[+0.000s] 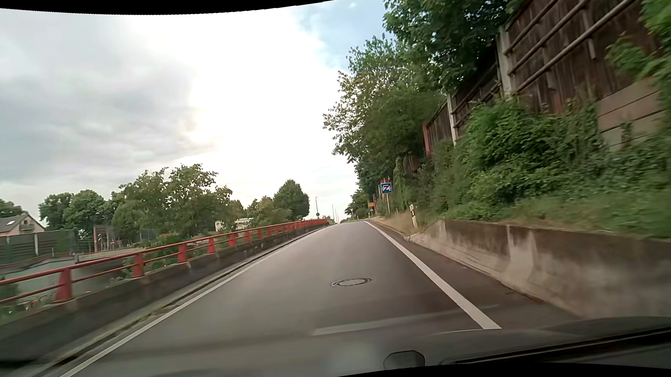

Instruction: Follow the waypoints while adhering to traffic rules and regulations

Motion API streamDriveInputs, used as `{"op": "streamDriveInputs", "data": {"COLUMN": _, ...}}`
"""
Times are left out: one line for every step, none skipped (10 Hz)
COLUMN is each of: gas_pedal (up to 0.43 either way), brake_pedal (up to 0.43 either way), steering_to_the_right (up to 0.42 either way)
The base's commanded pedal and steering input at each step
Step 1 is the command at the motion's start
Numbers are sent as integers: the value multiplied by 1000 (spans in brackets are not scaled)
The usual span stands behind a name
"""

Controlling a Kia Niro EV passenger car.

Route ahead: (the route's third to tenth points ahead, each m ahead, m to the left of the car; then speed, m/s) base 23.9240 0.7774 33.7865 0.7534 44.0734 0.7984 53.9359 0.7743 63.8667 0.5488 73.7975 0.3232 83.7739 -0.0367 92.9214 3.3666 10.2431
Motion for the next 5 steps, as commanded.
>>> {"op": "streamDriveInputs", "data": {"gas_pedal": 0, "brake_pedal": 0, "steering_to_the_right": -2}}
{"op": "streamDriveInputs", "data": {"gas_pedal": 0, "brake_pedal": 0, "steering_to_the_right": -1}}
{"op": "streamDriveInputs", "data": {"gas_pedal": 0, "brake_pedal": 0, "steering_to_the_right": -1}}
{"op": "streamDriveInputs", "data": {"gas_pedal": 0, "brake_pedal": 0, "steering_to_the_right": -1}}
{"op": "streamDriveInputs", "data": {"gas_pedal": 0, "brake_pedal": 0, "steering_to_the_right": -1}}
